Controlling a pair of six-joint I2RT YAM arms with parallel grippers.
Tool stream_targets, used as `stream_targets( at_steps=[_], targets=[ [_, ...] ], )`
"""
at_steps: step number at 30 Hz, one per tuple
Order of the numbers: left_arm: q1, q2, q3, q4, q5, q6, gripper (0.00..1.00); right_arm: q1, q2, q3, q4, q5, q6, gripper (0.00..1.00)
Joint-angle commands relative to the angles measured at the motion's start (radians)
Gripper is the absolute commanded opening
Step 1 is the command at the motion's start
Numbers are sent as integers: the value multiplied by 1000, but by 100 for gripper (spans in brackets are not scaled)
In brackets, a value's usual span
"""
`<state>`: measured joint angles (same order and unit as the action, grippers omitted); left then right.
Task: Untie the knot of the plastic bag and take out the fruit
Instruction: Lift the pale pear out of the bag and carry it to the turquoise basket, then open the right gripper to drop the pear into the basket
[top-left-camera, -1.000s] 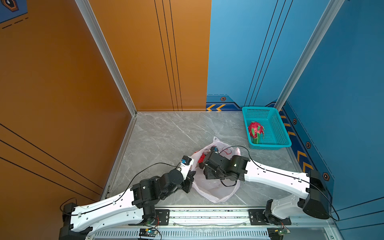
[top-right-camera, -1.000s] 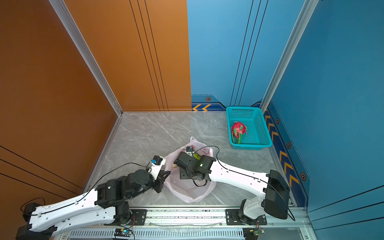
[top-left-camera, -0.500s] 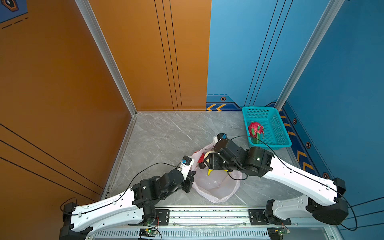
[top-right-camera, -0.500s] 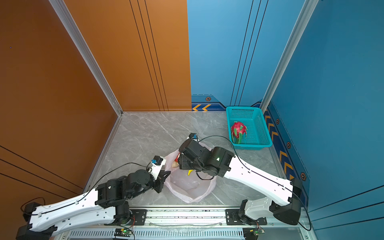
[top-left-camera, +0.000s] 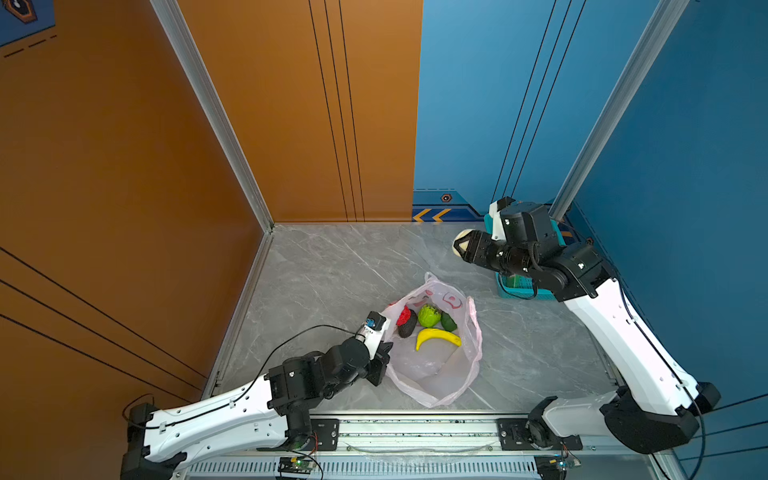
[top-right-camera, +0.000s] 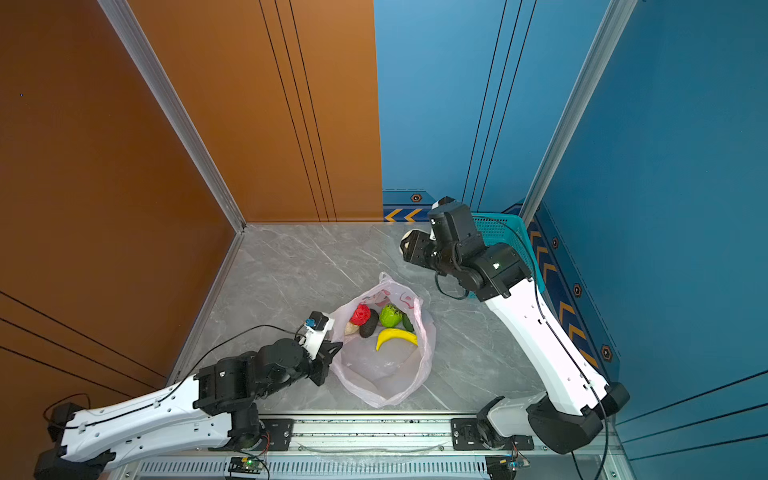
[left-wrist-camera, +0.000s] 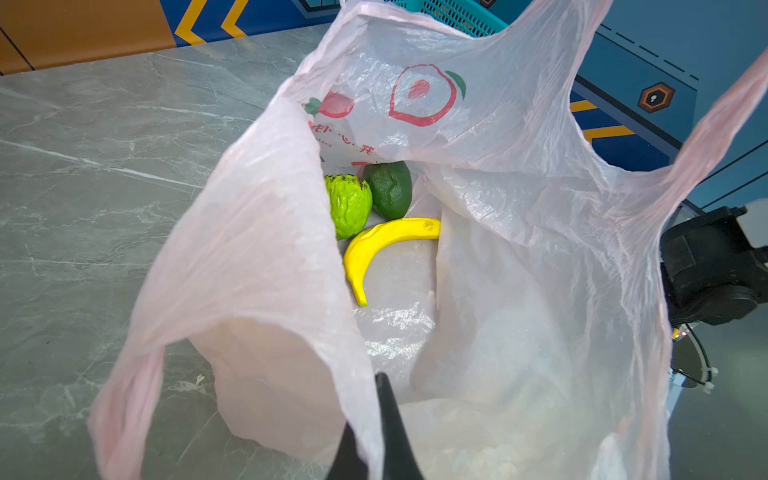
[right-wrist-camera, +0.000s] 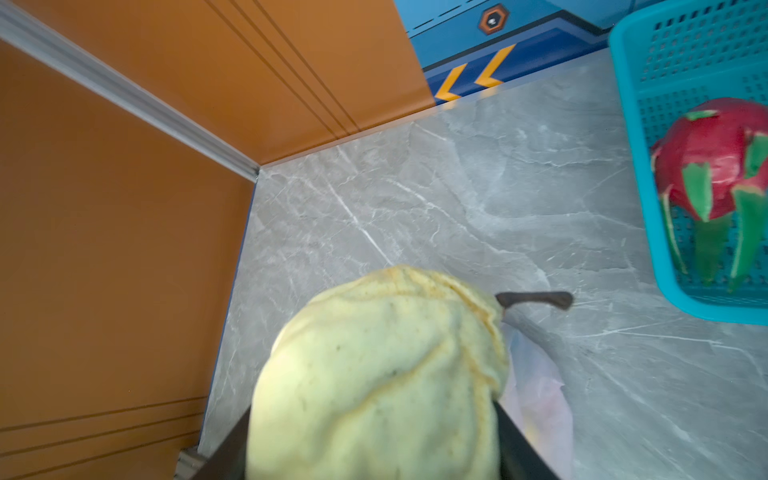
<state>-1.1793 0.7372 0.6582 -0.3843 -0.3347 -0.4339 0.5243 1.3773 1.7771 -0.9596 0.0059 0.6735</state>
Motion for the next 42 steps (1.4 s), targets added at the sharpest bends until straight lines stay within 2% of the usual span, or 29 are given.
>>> stream_targets(
  at_steps=[1,10,17,20,25,32,42],
  targets=[
    [-3,2,31,12,-24,17,0,-130,30,-18,-24,-88,-109,46],
    [-2,8,33,9,-28,11,0,-524,124,-198,89,-183,-254,46],
    [-2,12,36,8,-29,4,0,-704,282,-202,137,-169,-322,45],
    [-2,12,37,9,-22,4,0,-749,351,-193,153,-118,-361,45],
    [-2,7,39,1,-23,-1,0,-819,467,-154,163,-98,-380,45],
    [-3,8,44,-18,-31,-4,0,-832,586,-105,163,-71,-387,48],
    [0,2,52,-25,-34,1,0,-817,573,-120,149,-33,-372,78]
  ],
)
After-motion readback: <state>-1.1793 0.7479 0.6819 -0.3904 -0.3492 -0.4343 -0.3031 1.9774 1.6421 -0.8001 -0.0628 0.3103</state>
